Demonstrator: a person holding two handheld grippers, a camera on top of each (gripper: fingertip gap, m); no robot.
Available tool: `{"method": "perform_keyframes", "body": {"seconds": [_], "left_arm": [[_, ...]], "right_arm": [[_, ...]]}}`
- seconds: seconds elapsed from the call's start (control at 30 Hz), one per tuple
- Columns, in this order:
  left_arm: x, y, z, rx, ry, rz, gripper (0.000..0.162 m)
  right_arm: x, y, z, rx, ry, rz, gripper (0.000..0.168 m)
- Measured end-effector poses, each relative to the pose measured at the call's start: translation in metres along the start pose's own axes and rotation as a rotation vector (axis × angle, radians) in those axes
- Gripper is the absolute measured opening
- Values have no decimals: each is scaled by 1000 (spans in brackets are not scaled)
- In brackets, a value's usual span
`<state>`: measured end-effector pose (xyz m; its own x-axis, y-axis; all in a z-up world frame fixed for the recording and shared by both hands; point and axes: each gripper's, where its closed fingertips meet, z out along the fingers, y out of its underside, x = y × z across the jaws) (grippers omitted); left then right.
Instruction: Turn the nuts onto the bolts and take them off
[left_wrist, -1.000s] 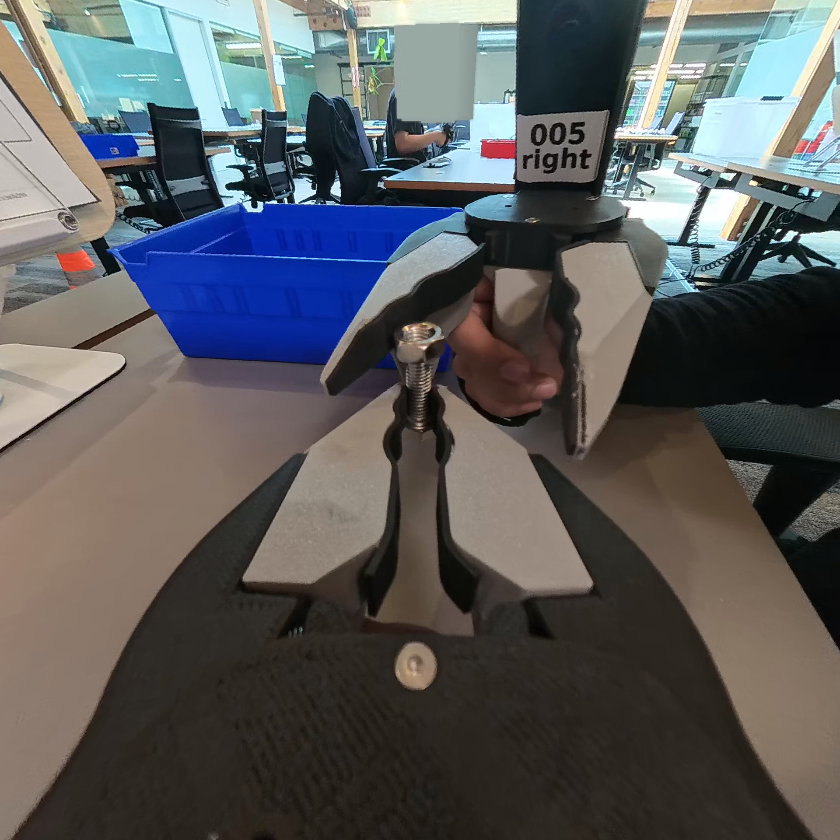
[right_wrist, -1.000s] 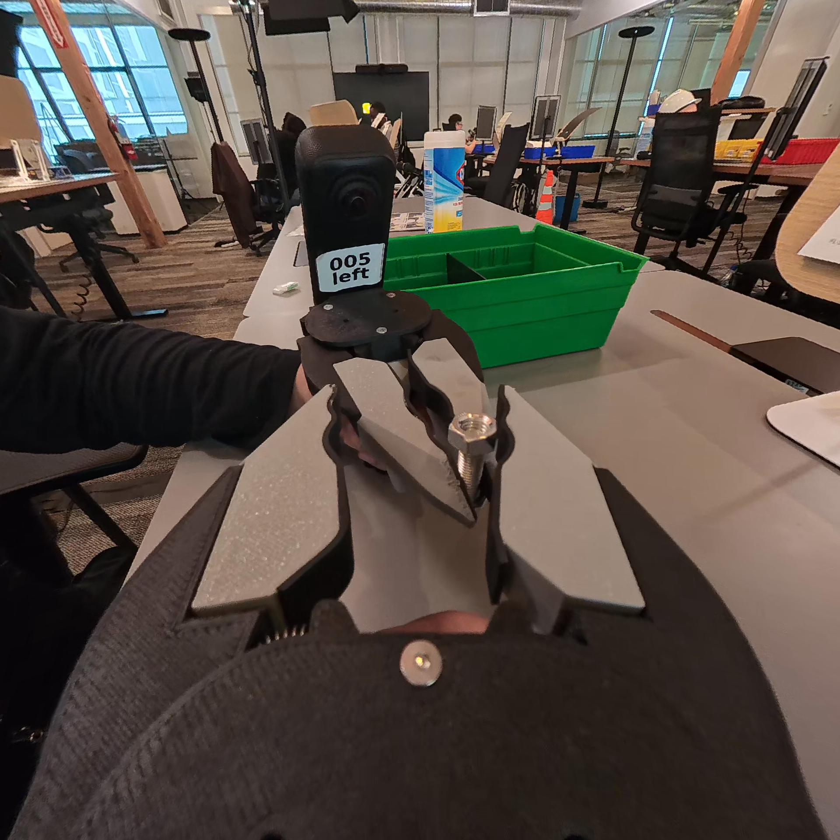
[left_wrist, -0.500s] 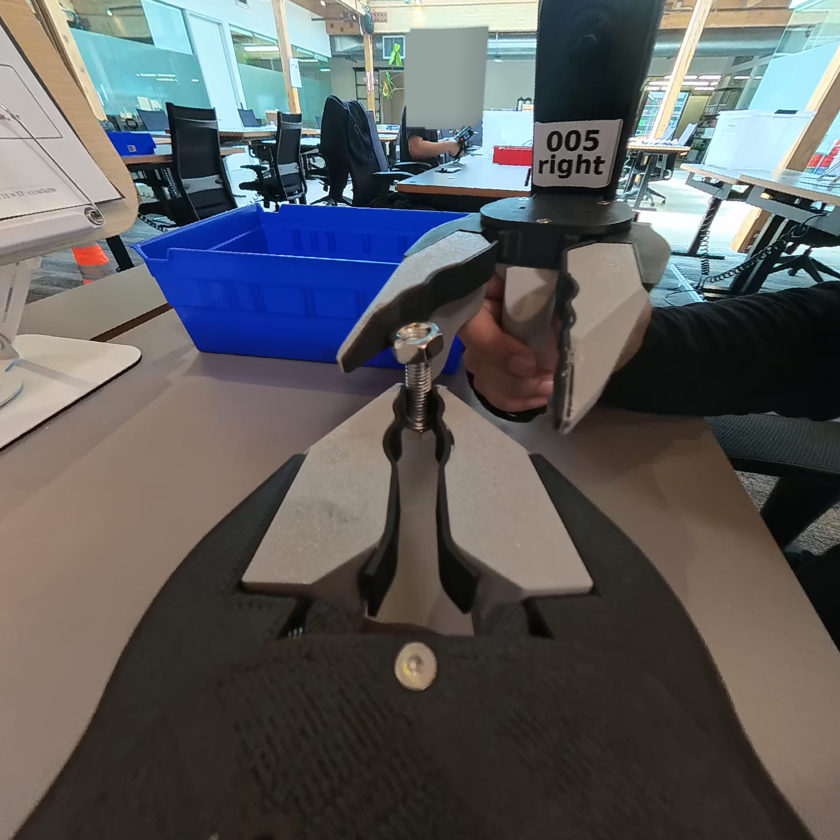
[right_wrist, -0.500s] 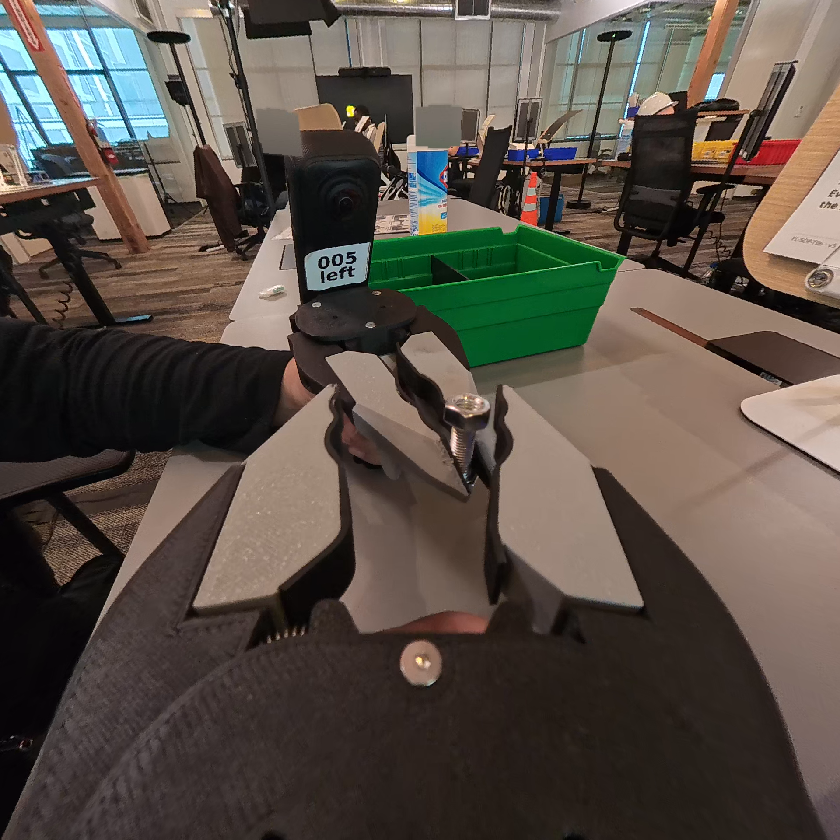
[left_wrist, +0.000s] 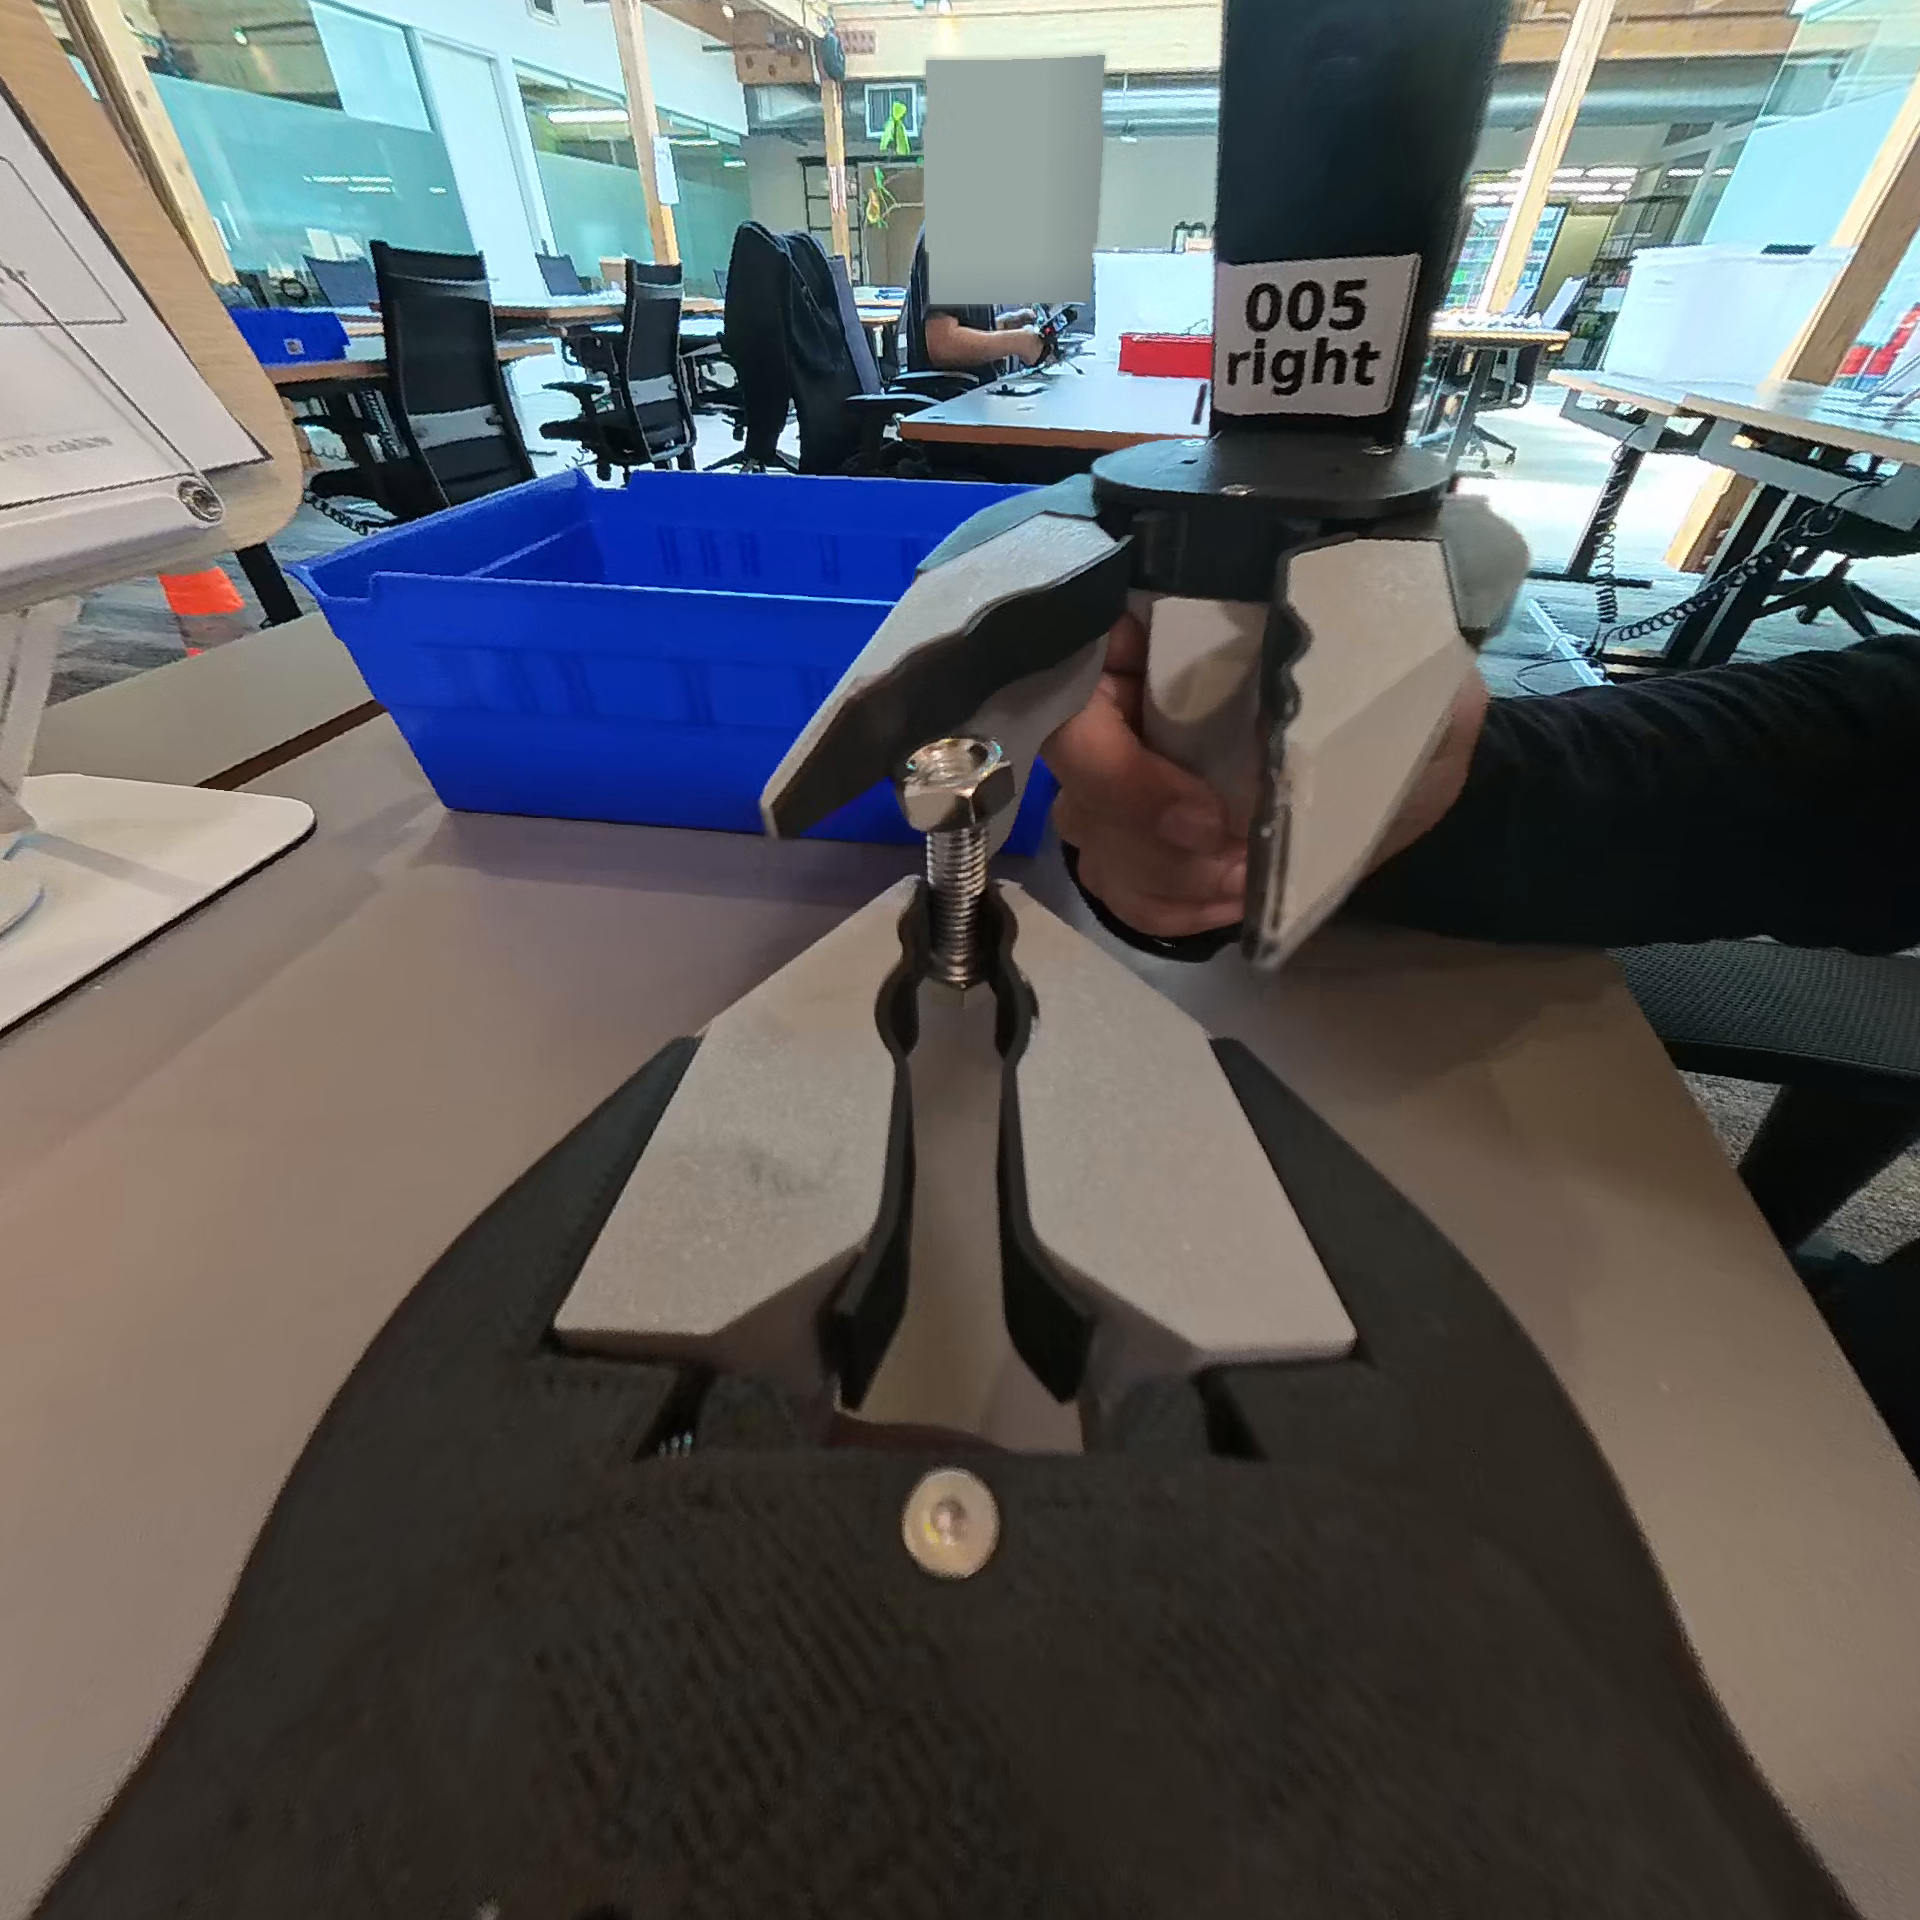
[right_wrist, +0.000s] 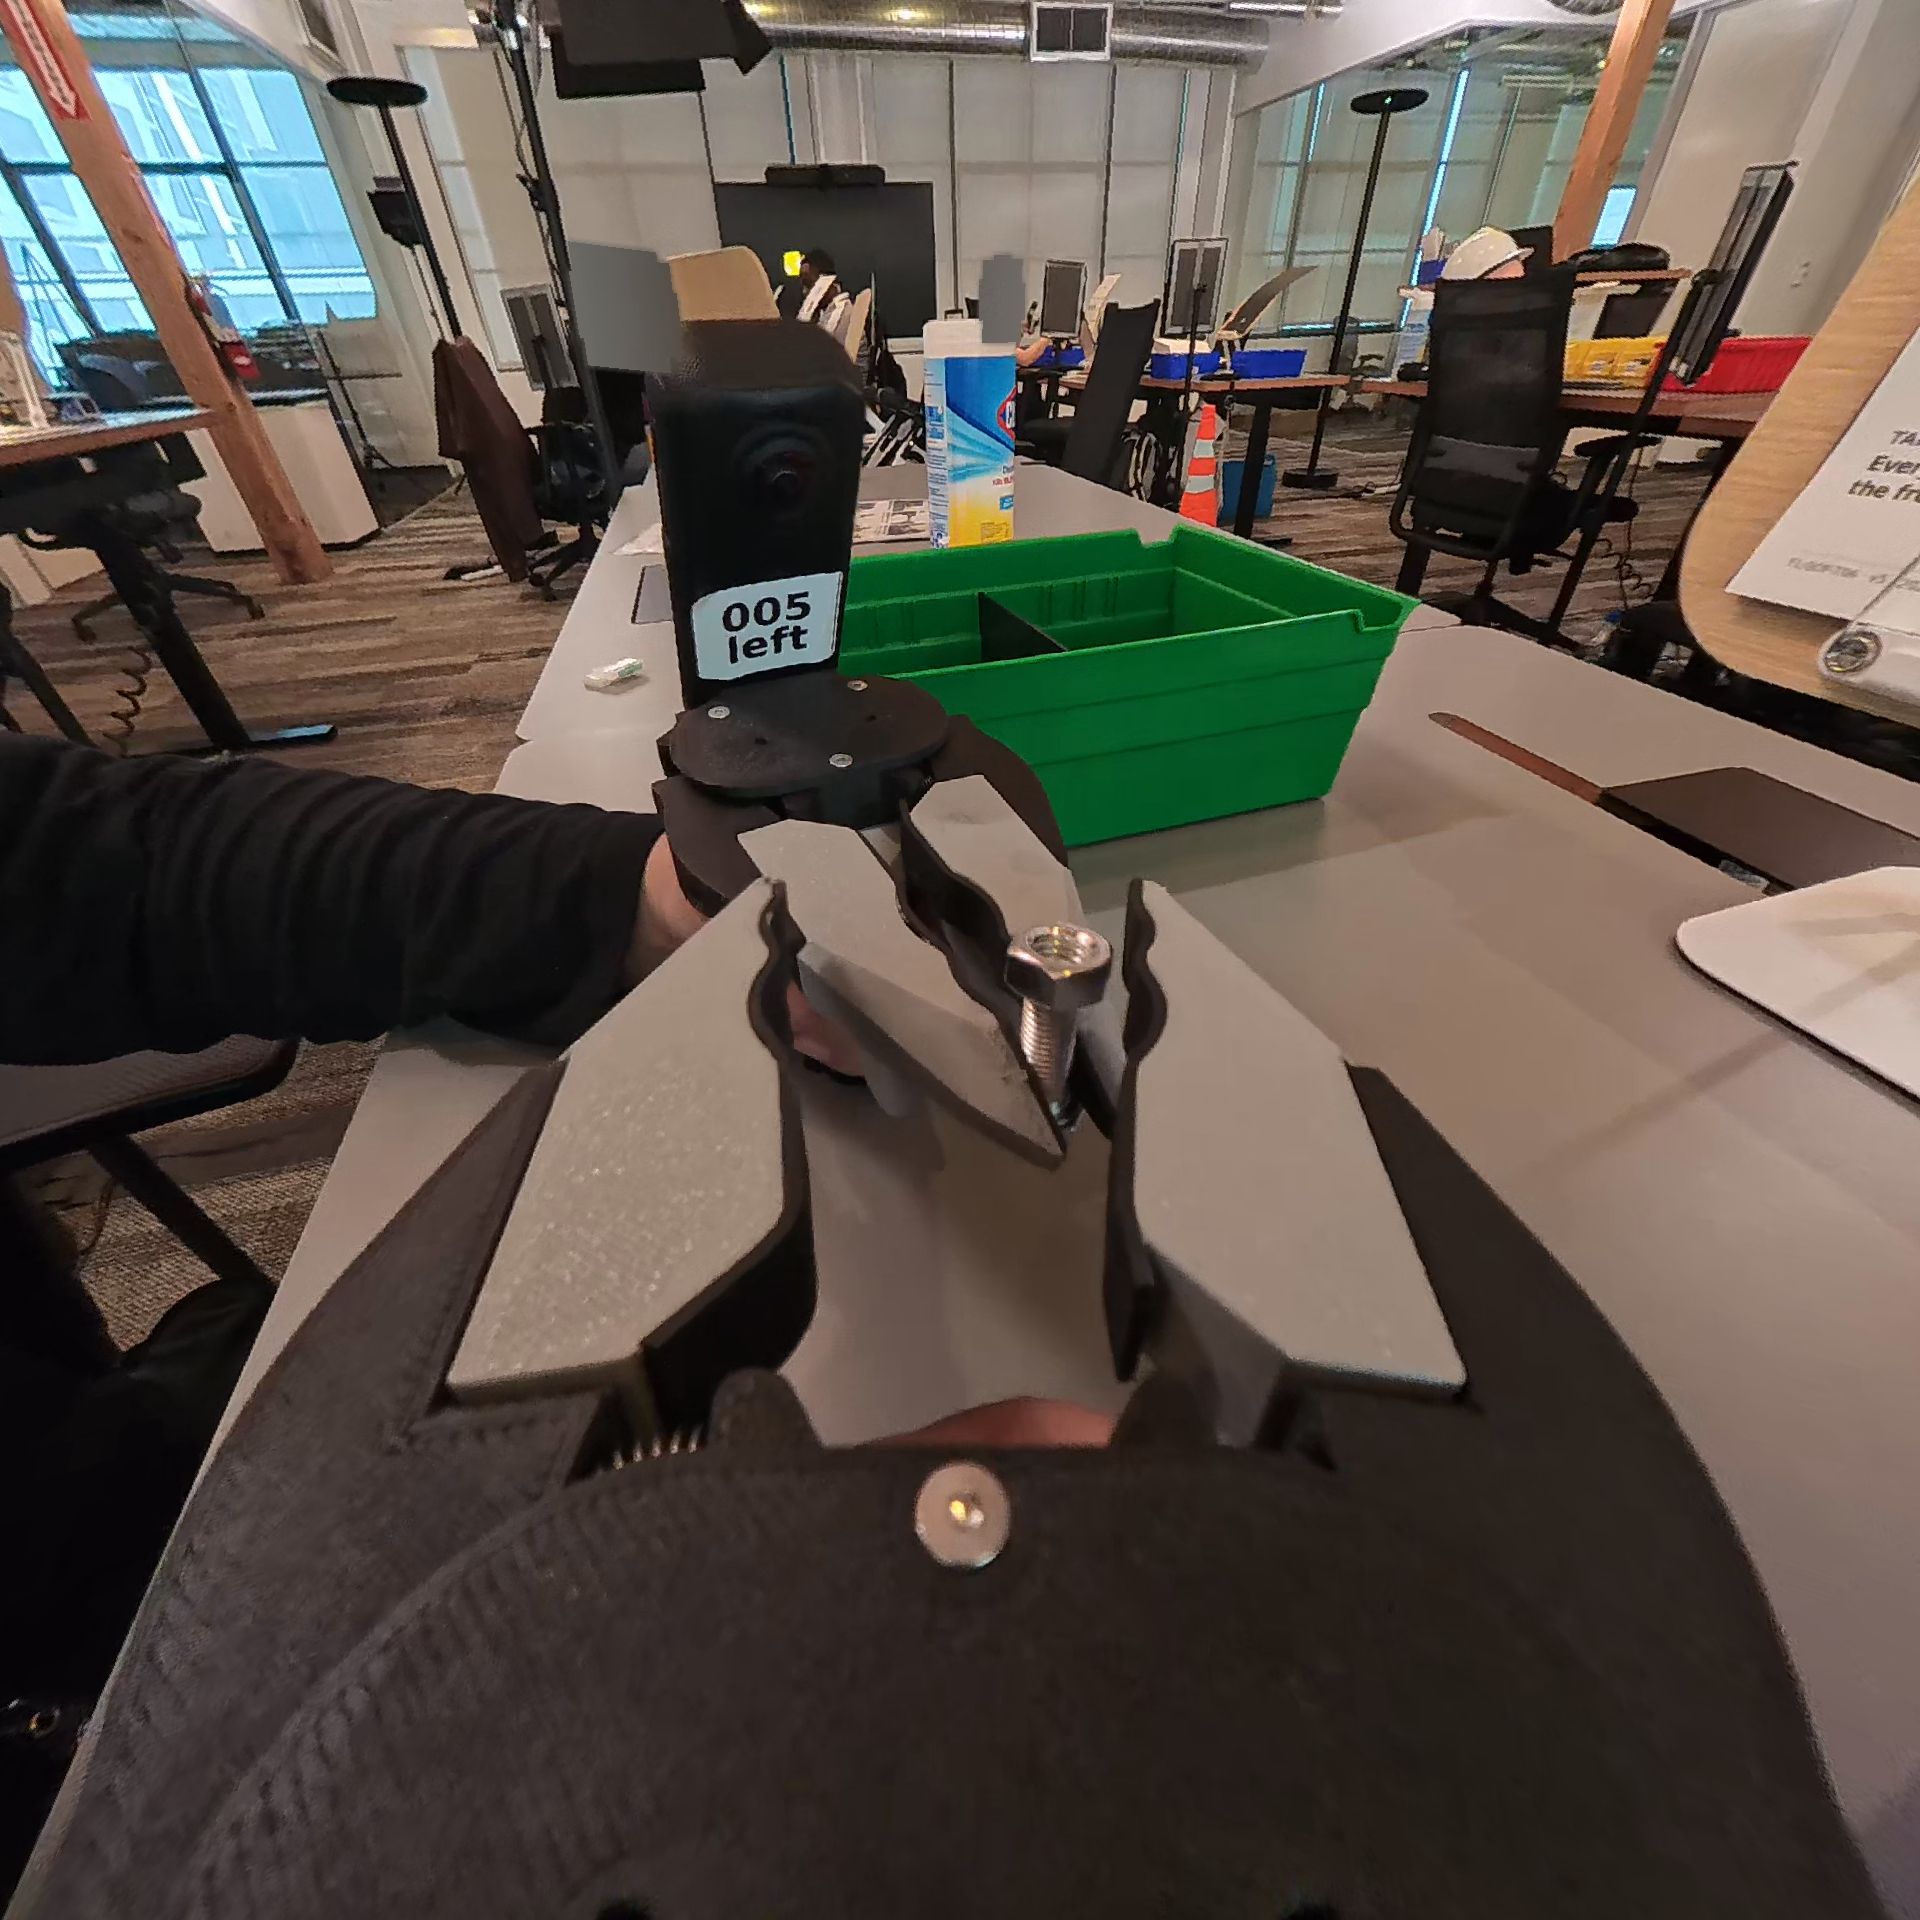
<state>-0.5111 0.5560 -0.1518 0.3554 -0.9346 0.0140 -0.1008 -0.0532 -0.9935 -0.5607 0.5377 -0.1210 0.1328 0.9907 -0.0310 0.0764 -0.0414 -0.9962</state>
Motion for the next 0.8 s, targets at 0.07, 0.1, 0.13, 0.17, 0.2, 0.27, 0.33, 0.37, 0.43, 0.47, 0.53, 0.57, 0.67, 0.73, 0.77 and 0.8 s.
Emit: {"method": "perform_keyframes", "body": {"seconds": [0.07,0.1,0.13,0.17,0.2,0.27,0.33,0.37,0.43,0.47,0.53,0.57,0.67,0.73,0.77,0.8], "left_arm": [[-1,-1,-1,3,-4,1,6],[-1,-1,-1,6,-7,0,6],[-2,-2,-2,8,-8,0,6],[-2,-2,-2,9,-10,-1,6],[-3,-2,-2,10,-13,-1,6],[-2,-2,-2,8,-11,-1,6],[-2,-2,-2,5,-11,1,6],[-2,-1,-2,4,-10,2,6],[-1,-1,-2,4,-8,1,6],[-1,-2,-2,5,-8,1,6],[-2,-2,-2,6,-10,2,6],[-2,-2,-2,6,-10,1,6],[-3,-2,-2,3,-15,3,7],[-4,-2,-2,5,-19,0,6],[-5,-2,-3,7,-22,-2,6],[-6,-3,-3,10,-26,-4,6]], "right_arm": [[3,-3,-4,12,5,11,58],[6,-5,-7,19,14,15,56],[9,-7,-10,27,25,20,54],[12,-10,-13,37,31,30,51],[14,-11,-16,44,34,47,47],[18,-12,-19,54,27,84,40],[17,-12,-19,57,12,105,36],[17,-10,-18,46,10,107,33],[17,-5,-16,19,15,98,29],[15,-4,-14,9,13,91,28],[13,0,-12,-10,8,80,26],[13,0,-11,-15,12,74,26],[14,1,-11,-23,29,50,24],[14,-1,-13,-17,31,44,25],[14,-2,-14,-13,32,43,25],[15,-2,-14,-11,34,43,26]]}}
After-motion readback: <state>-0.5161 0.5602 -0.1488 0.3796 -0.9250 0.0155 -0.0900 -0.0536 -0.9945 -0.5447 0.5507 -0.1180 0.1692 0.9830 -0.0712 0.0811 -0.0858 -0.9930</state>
